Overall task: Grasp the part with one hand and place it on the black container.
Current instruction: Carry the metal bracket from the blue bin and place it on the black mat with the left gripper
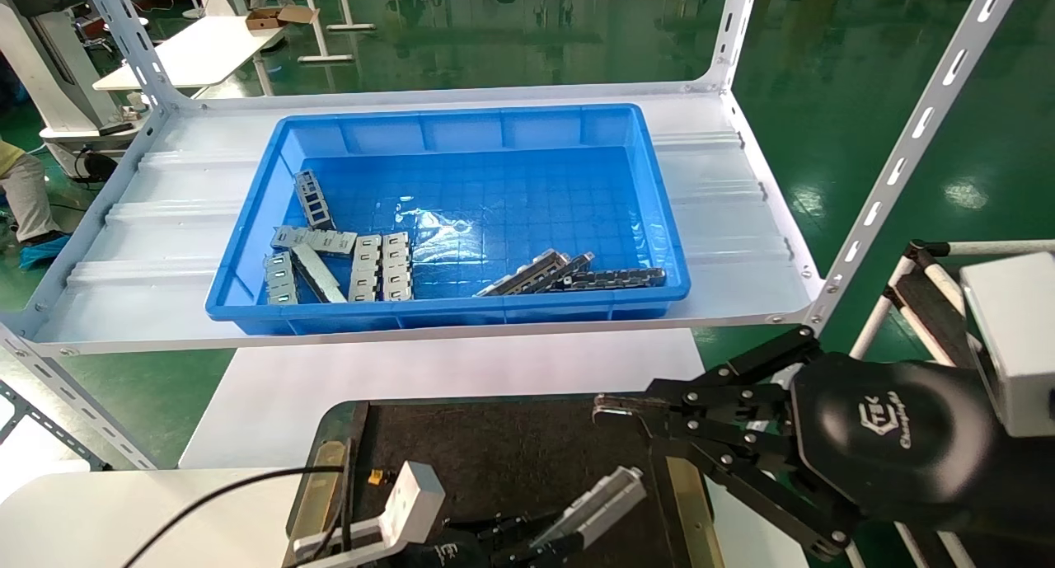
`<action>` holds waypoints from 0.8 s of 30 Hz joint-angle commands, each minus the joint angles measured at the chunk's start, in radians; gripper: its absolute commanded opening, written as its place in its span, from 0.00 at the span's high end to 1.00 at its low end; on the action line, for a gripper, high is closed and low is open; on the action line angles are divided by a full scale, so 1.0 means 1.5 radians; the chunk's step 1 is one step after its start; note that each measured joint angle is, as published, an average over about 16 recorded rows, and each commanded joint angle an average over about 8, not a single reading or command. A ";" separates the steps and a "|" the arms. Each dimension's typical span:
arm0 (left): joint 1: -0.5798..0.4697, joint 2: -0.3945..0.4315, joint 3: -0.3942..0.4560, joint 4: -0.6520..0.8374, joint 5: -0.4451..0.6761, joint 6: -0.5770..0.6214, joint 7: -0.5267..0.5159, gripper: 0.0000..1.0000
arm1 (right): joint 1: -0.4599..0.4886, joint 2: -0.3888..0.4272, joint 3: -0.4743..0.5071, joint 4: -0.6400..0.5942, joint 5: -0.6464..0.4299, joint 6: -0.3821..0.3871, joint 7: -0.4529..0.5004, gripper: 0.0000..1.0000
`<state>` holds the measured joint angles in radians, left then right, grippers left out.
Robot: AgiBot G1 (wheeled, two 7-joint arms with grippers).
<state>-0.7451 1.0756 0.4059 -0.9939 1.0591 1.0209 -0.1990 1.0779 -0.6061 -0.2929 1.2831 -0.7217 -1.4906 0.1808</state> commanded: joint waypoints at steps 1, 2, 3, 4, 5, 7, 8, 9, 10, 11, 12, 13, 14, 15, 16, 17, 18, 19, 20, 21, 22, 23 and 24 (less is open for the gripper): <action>0.032 0.006 0.001 -0.025 0.016 -0.064 -0.018 1.00 | 0.000 0.000 0.000 0.000 0.000 0.000 0.000 1.00; 0.042 0.012 0.004 -0.036 0.026 -0.096 -0.032 1.00 | 0.000 0.000 0.000 0.000 0.000 0.000 0.000 1.00; 0.051 0.018 0.007 -0.047 0.036 -0.126 -0.047 1.00 | 0.000 0.000 0.000 0.000 0.000 0.000 0.000 1.00; 0.059 0.024 0.010 -0.055 0.045 -0.153 -0.062 1.00 | 0.000 0.000 0.000 0.000 0.000 0.000 0.000 1.00; 0.065 0.030 0.014 -0.062 0.053 -0.178 -0.077 1.00 | 0.000 0.000 0.000 0.000 0.000 0.000 0.000 1.00; 0.073 0.044 0.022 -0.072 0.068 -0.221 -0.105 1.00 | 0.000 0.000 0.000 0.000 0.000 0.000 0.000 1.00; 0.075 0.051 0.026 -0.074 0.074 -0.240 -0.118 1.00 | 0.000 0.000 0.000 0.000 0.000 0.000 0.000 1.00; 0.077 0.058 0.030 -0.074 0.079 -0.257 -0.131 1.00 | 0.000 0.000 0.000 0.000 0.000 0.000 0.000 1.00; 0.077 0.066 0.033 -0.073 0.084 -0.273 -0.142 1.00 | 0.000 0.000 0.000 0.000 0.000 0.000 0.000 1.00; 0.077 0.073 0.036 -0.071 0.088 -0.288 -0.153 1.00 | 0.000 0.000 0.000 0.000 0.000 0.000 0.000 1.00; 0.076 0.081 0.039 -0.068 0.092 -0.302 -0.162 1.00 | 0.000 0.000 -0.001 0.000 0.000 0.000 0.000 1.00; 0.075 0.088 0.041 -0.064 0.096 -0.315 -0.171 1.00 | 0.000 0.000 -0.001 0.000 0.000 0.000 0.000 1.00; 0.073 0.096 0.044 -0.059 0.099 -0.328 -0.179 1.00 | 0.000 0.000 -0.001 0.000 0.000 0.000 0.000 1.00; 0.071 0.104 0.046 -0.054 0.103 -0.341 -0.185 1.00 | 0.000 0.000 -0.001 0.000 0.000 0.000 0.000 1.00; 0.069 0.112 0.048 -0.048 0.106 -0.353 -0.191 1.00 | 0.000 0.000 -0.001 0.000 0.000 0.000 0.000 1.00; 0.067 0.121 0.050 -0.041 0.110 -0.365 -0.195 1.00 | 0.000 0.000 -0.001 0.000 0.000 0.000 0.000 1.00; 0.064 0.130 0.052 -0.034 0.113 -0.377 -0.198 1.00 | 0.000 0.000 -0.001 0.000 0.001 0.000 0.000 1.00; 0.061 0.138 0.054 -0.026 0.116 -0.387 -0.201 1.00 | 0.000 0.000 -0.001 0.000 0.001 0.000 0.000 1.00; 0.058 0.146 0.056 -0.018 0.119 -0.398 -0.202 1.00 | 0.000 0.000 -0.001 0.000 0.001 0.000 0.000 1.00; 0.055 0.154 0.058 -0.010 0.122 -0.408 -0.203 1.00 | 0.000 0.000 -0.001 0.000 0.001 0.000 0.000 1.00; 0.052 0.161 0.060 -0.002 0.123 -0.417 -0.204 1.00 | 0.000 0.000 -0.001 0.000 0.001 0.000 0.000 1.00; 0.049 0.168 0.063 0.005 0.124 -0.426 -0.205 1.00 | 0.000 0.000 -0.001 0.000 0.001 0.000 0.000 1.00; 0.045 0.173 0.066 0.012 0.124 -0.434 -0.206 1.00 | 0.000 0.000 -0.001 0.000 0.001 0.000 0.000 1.00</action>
<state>-0.6778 1.3253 0.5115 -0.9812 1.2309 0.3696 -0.5104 1.0782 -0.6055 -0.2944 1.2831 -0.7207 -1.4899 0.1800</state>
